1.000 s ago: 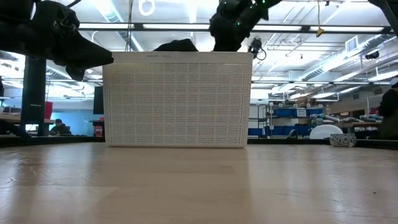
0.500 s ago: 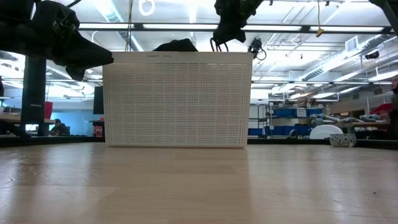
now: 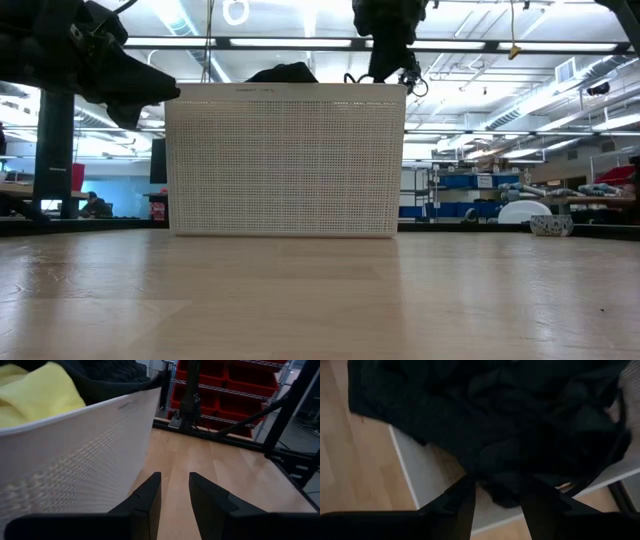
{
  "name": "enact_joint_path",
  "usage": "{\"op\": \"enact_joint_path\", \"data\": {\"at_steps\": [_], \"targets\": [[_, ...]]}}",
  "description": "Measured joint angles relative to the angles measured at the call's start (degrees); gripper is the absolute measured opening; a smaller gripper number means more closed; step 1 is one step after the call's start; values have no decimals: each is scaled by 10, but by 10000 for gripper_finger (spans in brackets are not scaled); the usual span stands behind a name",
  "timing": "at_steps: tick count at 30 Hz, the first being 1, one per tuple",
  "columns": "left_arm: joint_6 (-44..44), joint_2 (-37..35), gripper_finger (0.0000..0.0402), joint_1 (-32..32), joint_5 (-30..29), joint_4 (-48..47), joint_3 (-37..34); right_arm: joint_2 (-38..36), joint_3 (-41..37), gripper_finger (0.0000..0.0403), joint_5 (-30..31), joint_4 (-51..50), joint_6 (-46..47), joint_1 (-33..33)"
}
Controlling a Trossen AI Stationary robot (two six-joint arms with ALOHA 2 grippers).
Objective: Sort clothes
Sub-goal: Adjust the dark green sports shorts in the laundry organizer, then return to Home Position
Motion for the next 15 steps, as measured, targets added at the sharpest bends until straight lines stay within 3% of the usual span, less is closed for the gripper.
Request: {"op": "enact_joint_path", "data": {"at_steps": [7,15], "targets": [[0,0,106,0,38,0,0,-2,0,147,-18,6,1,22],[-1,0,106,0,75,0,0,-2,0,160,6,98,-21,40]]}}
